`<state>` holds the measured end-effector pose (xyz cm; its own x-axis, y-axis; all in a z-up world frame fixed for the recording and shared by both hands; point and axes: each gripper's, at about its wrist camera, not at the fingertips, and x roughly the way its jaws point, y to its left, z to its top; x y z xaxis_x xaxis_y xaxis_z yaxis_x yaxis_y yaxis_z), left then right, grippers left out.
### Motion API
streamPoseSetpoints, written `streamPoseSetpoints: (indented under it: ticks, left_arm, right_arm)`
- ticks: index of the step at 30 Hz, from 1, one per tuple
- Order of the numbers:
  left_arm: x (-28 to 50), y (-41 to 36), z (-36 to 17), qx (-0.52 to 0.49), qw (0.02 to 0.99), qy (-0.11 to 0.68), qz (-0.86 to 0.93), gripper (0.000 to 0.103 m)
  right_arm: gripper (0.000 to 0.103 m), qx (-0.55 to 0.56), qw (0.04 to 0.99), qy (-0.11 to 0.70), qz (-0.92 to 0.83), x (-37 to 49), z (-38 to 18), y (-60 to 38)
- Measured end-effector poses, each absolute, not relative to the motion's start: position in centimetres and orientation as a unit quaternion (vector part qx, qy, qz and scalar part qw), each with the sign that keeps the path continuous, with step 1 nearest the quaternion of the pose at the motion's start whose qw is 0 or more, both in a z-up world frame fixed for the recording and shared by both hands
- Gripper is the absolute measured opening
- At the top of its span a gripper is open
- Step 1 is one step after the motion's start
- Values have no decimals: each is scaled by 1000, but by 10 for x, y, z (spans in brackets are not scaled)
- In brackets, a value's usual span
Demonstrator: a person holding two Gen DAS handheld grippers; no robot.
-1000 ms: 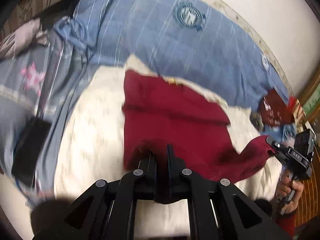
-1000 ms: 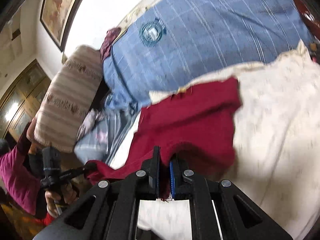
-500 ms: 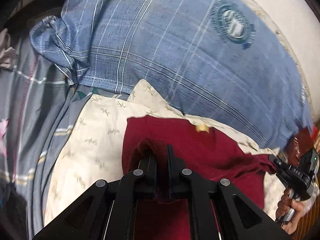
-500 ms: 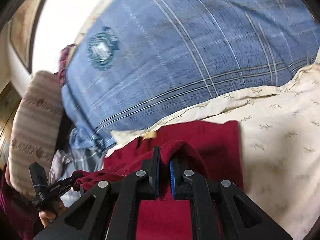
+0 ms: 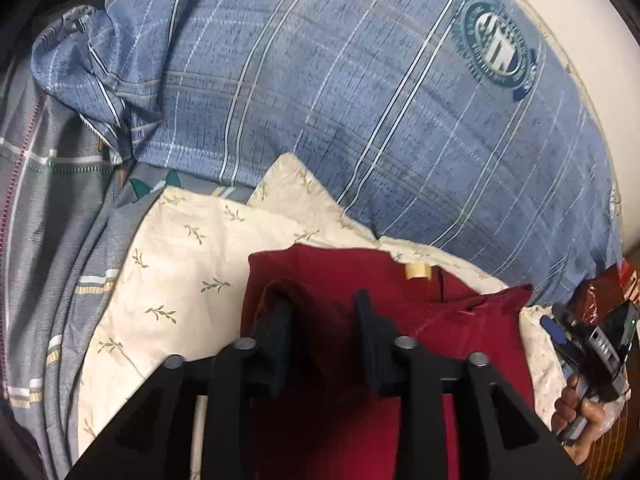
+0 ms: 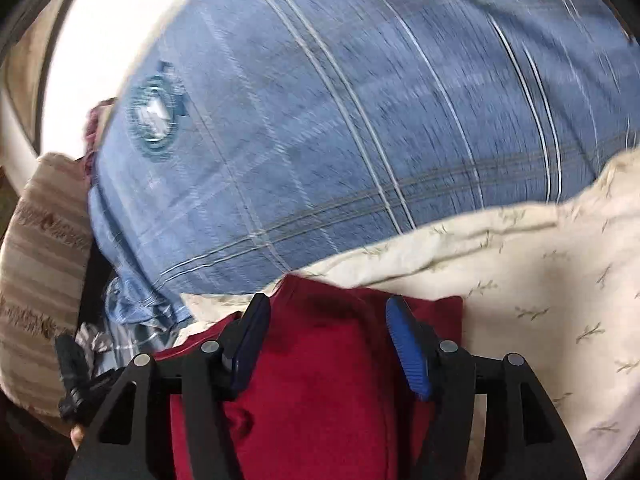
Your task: Fold small clothes
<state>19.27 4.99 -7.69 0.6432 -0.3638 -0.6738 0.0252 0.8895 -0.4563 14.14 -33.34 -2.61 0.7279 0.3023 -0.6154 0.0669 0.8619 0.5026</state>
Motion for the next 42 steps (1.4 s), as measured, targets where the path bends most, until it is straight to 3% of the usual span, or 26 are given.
streamPoseSetpoints:
  ticks: [1,2,3,5,11,14,17,18,20,25,26,27,28,32,37,41,42]
  left_arm:
    - [186,52,-70,-199,894,390,-92,80]
    - [180,54,-64,-193,907,367,-76,93]
    - [178,55,-61,-193,913,351,-73,93]
    - [182,55,-62,-192,911,356,-81,93]
    - [195,48,-86,-152,901,403,-44,92]
    - [205,40,-102,-131,884,449,-12,92]
    - [214,37,-115,-138,870,474,0,92]
    - [216,35,-114,-141,869,473,0,92]
    - [216,32,-108,-141,876,462,2,92]
    - [220,23,-106,-117,886,449,12,92]
    - [224,24,-112,-117,882,457,17,92]
    - [225,26,-115,-119,879,461,19,92]
    - [226,28,-117,-122,877,465,20,93]
    - [229,31,-119,-128,878,460,28,93]
    - [228,37,-124,-136,877,460,28,93]
    - [218,39,-112,-136,882,449,30,92]
    - [214,39,-108,-134,884,446,28,92]
  right_arm:
    - [59,227,897,373,65,139,-21,-325]
    - [54,205,900,379,67,139,-19,-316]
    - [44,181,901,387,72,140,-20,-307]
    - [38,143,898,407,83,147,-28,-284]
    - [39,48,887,459,-15,196,-79,-260]
    - [35,84,865,493,-35,205,-99,-278]
    - [44,99,885,455,-26,178,-72,-290]
    - [54,95,891,442,-32,167,-62,-296]
    - [66,84,899,428,-44,155,-51,-305]
    - [65,64,883,464,-37,177,-69,-307]
    - [55,57,874,481,-31,187,-78,-301]
    - [17,50,865,498,-23,196,-85,-294]
    - [6,37,861,507,-18,201,-88,-286]
    - [6,21,889,456,-39,195,-75,-289]
    - [8,66,868,488,-67,210,-100,-306]
    - [37,58,888,452,-59,175,-61,-300]
    - [38,57,892,445,-51,160,-52,-297]
